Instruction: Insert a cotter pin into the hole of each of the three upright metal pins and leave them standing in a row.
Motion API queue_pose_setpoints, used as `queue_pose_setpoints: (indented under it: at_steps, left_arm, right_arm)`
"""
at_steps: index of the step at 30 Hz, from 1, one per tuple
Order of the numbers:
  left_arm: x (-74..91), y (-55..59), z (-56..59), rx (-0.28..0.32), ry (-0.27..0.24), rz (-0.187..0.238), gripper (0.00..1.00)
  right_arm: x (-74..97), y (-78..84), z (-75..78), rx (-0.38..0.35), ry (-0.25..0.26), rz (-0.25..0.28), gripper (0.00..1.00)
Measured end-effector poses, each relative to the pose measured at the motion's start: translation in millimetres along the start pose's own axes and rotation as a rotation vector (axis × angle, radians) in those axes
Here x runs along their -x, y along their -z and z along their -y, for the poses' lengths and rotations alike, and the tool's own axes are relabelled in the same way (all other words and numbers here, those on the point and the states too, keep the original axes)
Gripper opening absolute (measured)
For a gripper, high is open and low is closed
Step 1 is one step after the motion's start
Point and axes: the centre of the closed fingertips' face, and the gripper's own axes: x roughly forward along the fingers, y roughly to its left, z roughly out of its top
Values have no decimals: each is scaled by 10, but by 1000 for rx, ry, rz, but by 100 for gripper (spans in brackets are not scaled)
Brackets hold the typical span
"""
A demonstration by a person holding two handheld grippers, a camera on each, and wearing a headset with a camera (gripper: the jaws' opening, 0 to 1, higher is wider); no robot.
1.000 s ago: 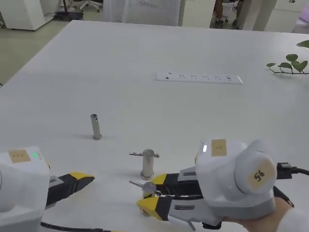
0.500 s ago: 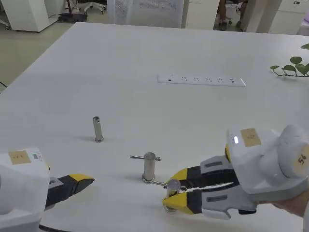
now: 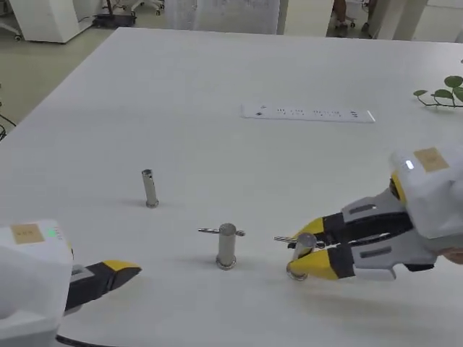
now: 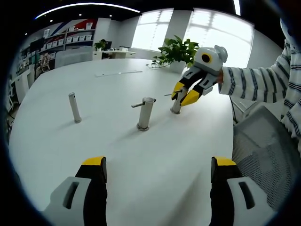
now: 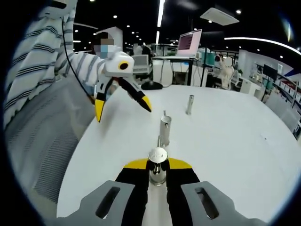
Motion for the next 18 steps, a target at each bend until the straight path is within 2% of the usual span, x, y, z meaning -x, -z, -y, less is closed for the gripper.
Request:
queue_pose_setpoints:
  at_steps: [5, 9, 18]
  left_arm:
    - [21, 19, -22, 11, -7, -6, 92]
    - [33, -5, -40, 20, -12, 5, 91]
    - [24, -26, -60, 14, -22, 1, 91]
  right_arm:
    - [4, 21, 51, 10, -3, -14, 13]
    - [-19, 25, 75, 13, -17, -9, 13]
    - [-49, 84, 64, 14, -51, -12, 13]
